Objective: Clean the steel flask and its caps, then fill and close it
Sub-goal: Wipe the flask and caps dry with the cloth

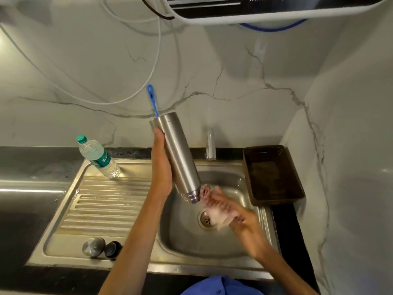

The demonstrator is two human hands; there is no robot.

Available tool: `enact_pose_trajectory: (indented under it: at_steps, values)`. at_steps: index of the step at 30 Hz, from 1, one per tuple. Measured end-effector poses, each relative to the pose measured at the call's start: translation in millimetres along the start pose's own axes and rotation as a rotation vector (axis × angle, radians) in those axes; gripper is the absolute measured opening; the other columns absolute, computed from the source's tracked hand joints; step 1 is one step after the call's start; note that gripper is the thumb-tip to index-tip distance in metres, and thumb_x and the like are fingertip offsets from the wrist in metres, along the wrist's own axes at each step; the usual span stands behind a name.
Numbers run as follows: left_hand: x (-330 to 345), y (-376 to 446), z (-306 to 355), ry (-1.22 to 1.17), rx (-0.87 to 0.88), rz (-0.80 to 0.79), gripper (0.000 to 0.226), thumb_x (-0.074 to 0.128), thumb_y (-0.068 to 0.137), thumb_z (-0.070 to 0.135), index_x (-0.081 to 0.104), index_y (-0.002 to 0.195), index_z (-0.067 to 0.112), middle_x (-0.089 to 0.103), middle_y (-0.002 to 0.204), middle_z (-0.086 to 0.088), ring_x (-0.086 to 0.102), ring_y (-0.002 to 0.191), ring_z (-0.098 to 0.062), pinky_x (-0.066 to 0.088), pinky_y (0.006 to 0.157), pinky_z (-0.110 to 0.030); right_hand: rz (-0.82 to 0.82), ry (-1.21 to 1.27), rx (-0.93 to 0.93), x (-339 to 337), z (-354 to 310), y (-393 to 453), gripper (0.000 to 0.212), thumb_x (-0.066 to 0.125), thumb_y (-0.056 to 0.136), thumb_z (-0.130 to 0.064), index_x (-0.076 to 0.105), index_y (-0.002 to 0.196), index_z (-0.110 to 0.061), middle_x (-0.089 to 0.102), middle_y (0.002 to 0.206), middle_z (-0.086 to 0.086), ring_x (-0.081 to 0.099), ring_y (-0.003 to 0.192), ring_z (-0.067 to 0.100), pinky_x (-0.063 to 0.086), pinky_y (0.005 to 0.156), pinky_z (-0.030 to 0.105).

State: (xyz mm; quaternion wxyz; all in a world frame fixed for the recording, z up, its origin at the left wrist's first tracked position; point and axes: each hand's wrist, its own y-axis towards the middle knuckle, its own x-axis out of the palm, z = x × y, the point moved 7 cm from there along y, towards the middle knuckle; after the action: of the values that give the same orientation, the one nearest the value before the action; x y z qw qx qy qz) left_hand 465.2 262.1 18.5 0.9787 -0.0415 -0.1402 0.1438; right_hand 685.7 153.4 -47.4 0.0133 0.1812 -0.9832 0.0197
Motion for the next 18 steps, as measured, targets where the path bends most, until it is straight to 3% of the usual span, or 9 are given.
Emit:
enact_pose_trajectory:
  at_steps: [2,4,7,9,11,13,14,16,18]
  values:
    - [-11,0,-8,-0.09,-0.036,0.026,0.107,0.057,0.077,0.091,0.061,0.138,0.004,0.073,0.106,-0.022,0.07,0.089,-0.034,0.059,0.076,-0.041,0.298,0.152,0.135,-32,-3,15,0.029,0.054,0.104,-0.007,0.067,0.127,-0.02,0.073,0.128,0.004,0.07,0.119,0.025,0.061,0.088,0.029]
    - [-11,-9,-24,-0.106,-0.137,0.015,0.098,0.054,0.078,0.086,0.066,0.131,0.004,0.074,0.097,-0.018,0.07,0.081,-0.029,0.057,0.071,-0.036,0.415,0.179,0.075,-48,-25,34,0.029,0.053,0.105,-0.012,0.066,0.127,-0.024,0.075,0.123,-0.001,0.071,0.117,0.02,0.06,0.094,0.032]
    - [4,-30,-46,-0.03,-0.263,-0.07,0.086,0.055,0.078,0.084,0.074,0.111,0.008,0.072,0.091,-0.021,0.069,0.076,-0.032,0.057,0.07,-0.038,0.346,0.128,-0.126,-31,-76,67,0.036,0.054,0.105,-0.011,0.062,0.138,-0.023,0.072,0.129,-0.008,0.066,0.123,0.013,0.053,0.106,0.031]
    - [21,-40,-51,0.046,-0.268,-0.141,0.075,0.048,0.09,0.081,0.079,0.107,0.014,0.074,0.099,-0.024,0.07,0.084,-0.037,0.06,0.079,-0.046,0.293,-0.065,-0.304,-5,-96,76,0.047,0.053,0.104,0.001,0.056,0.144,-0.024,0.063,0.144,-0.01,0.057,0.137,0.015,0.047,0.113,0.033]
    - [37,-44,-47,-0.035,-0.259,-0.173,0.064,0.04,0.102,0.069,0.082,0.112,0.022,0.076,0.116,-0.021,0.072,0.103,-0.035,0.056,0.099,-0.051,0.271,-0.239,-0.459,18,-93,74,0.055,0.051,0.104,0.007,0.046,0.154,-0.014,0.044,0.162,0.003,0.044,0.149,0.025,0.044,0.118,0.047]
    - [40,-37,-41,-0.177,-0.271,-0.172,0.061,0.046,0.101,0.065,0.081,0.114,0.017,0.076,0.115,-0.017,0.074,0.102,-0.028,0.057,0.098,-0.044,0.23,-0.291,-0.49,29,-75,65,0.055,0.046,0.106,0.003,0.04,0.158,-0.013,0.035,0.167,0.009,0.039,0.151,0.032,0.045,0.114,0.059]
    - [39,-32,-38,-0.222,-0.284,-0.172,0.066,0.058,0.093,0.07,0.077,0.118,0.012,0.075,0.108,-0.016,0.074,0.096,-0.027,0.059,0.092,-0.043,0.2,-0.313,-0.482,33,-63,57,0.053,0.044,0.106,-0.002,0.04,0.157,-0.014,0.031,0.169,0.009,0.037,0.152,0.033,0.046,0.112,0.06]
    - [24,-19,-34,-0.123,-0.275,-0.076,0.098,0.073,0.072,0.084,0.062,0.132,0.007,0.072,0.101,-0.017,0.072,0.09,-0.031,0.061,0.087,-0.046,0.124,-0.366,-0.446,40,-44,37,0.054,0.045,0.105,-0.009,0.041,0.157,-0.021,0.025,0.171,0.004,0.032,0.155,0.031,0.047,0.112,0.056]
    - [7,-8,-27,0.069,-0.223,0.047,0.111,0.068,0.064,0.093,0.059,0.133,0.006,0.073,0.103,-0.022,0.073,0.092,-0.041,0.062,0.089,-0.052,0.023,-0.385,-0.367,44,-26,16,0.065,0.05,0.1,0.003,0.044,0.155,-0.032,0.024,0.172,-0.005,0.026,0.158,0.025,0.043,0.118,0.05]
